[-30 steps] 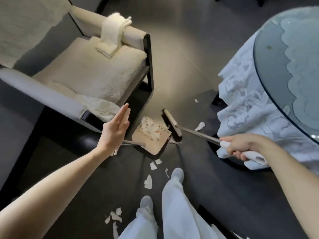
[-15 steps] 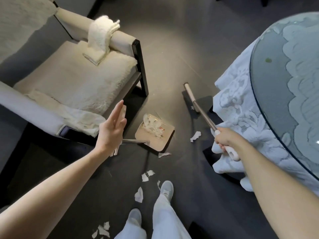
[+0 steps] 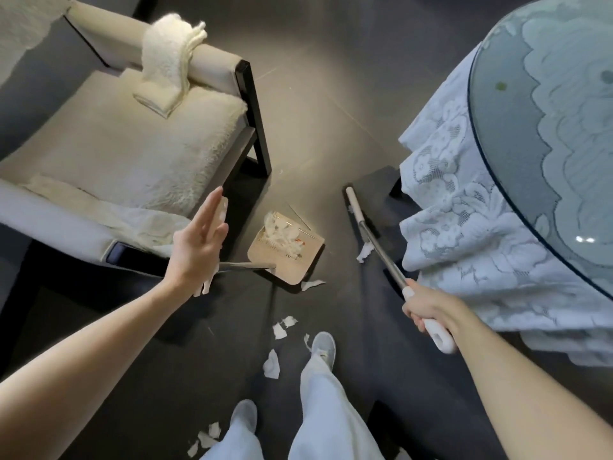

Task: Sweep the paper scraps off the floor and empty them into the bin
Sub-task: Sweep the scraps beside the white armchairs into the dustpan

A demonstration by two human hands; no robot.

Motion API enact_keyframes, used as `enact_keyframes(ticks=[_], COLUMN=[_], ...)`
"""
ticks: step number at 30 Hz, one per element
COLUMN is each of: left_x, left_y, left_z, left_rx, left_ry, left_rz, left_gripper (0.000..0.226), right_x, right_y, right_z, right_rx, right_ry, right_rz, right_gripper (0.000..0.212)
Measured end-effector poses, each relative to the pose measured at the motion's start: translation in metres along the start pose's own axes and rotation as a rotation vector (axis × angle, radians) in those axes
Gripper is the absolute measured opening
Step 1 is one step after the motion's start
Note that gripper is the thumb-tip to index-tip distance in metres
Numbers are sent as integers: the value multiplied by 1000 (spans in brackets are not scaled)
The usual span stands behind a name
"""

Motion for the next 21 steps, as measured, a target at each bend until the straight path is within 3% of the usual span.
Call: enact_keyframes(ticks=[5,12,21], left_x=[-13,-37,-43], left_y=[65,154,243], left_z=[-44,-112,-135], left_rx=[-61,-129,-51], left_ry=[42,53,68], left_rz=[35,32,-56], left_gripper=[65,69,65], right_x=[36,58,99], right_y=[57,122,156], right_z=[86,185,173], right_rx=[-35,-146,-142], right_ry=[-6,-103,-190], right_rz=[25,19,-32], right_gripper=[87,80,74])
Point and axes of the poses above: each hand's wrist, its own y-axis away from the middle knuckle, its own z-axis out of the palm, x = y × z, the point moved 3 cm from there along -y, towards the middle knuckle, and after that the axes turned 10 degrees about z, right-handed, at the moved point
